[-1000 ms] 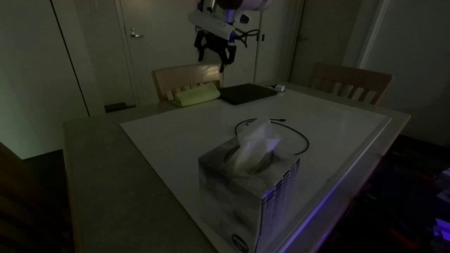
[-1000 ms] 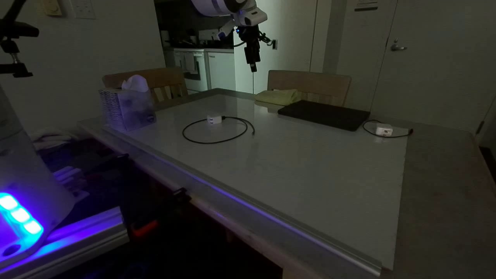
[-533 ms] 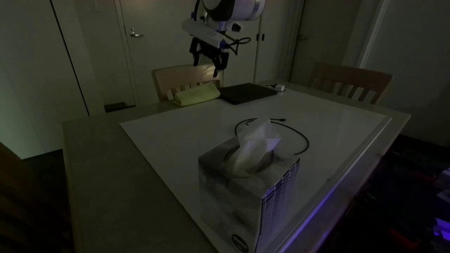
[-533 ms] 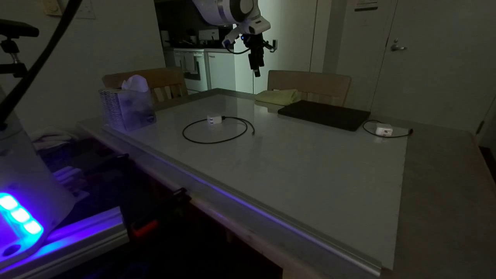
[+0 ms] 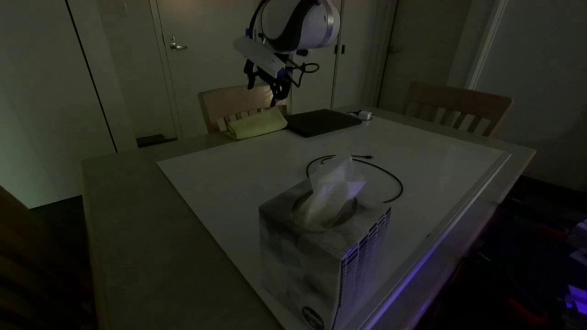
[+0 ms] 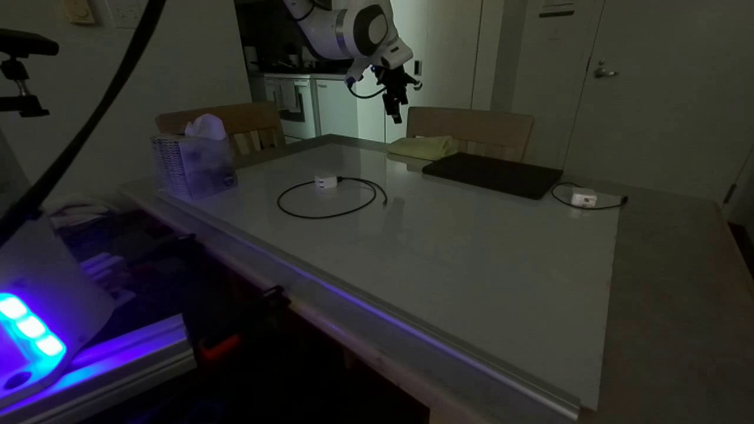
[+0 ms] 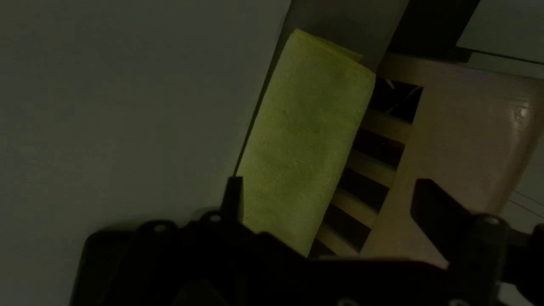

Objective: Pick up the yellow cloth from the table and move it to the right.

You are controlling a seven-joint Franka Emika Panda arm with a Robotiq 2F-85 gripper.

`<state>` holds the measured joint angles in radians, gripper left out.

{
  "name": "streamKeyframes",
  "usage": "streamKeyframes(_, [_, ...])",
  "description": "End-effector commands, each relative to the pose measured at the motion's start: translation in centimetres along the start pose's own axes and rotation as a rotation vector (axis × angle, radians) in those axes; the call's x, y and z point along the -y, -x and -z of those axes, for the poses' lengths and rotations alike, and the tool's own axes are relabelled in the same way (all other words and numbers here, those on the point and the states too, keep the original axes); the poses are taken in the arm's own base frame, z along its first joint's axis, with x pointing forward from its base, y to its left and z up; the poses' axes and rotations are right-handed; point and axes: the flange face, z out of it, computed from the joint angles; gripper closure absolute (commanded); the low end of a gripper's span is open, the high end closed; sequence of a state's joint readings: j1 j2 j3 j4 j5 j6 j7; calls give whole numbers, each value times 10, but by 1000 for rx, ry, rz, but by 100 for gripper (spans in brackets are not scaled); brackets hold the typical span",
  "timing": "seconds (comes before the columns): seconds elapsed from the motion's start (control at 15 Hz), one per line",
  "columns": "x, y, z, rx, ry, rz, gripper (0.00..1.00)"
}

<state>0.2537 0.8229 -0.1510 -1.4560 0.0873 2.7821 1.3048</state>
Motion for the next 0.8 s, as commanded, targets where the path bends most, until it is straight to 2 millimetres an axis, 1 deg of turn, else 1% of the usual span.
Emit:
streamKeyframes(0.0, [1,0,-13,-6,-81,4,0])
streamKeyframes(0.27, [-3,1,-22,-14,-118,-11,0])
streamKeyframes(0.47, [-8,-2,-30,-14,-113,-70,0])
streamKeyframes(0.53, [-10,-4,-31,-7,-112,-105,0])
streamKeyframes(0.6, [-10,1,-25,-10,-92,-55,0])
streamKeyframes(0.73, [-12,1,-27,-10,-89,-59,0])
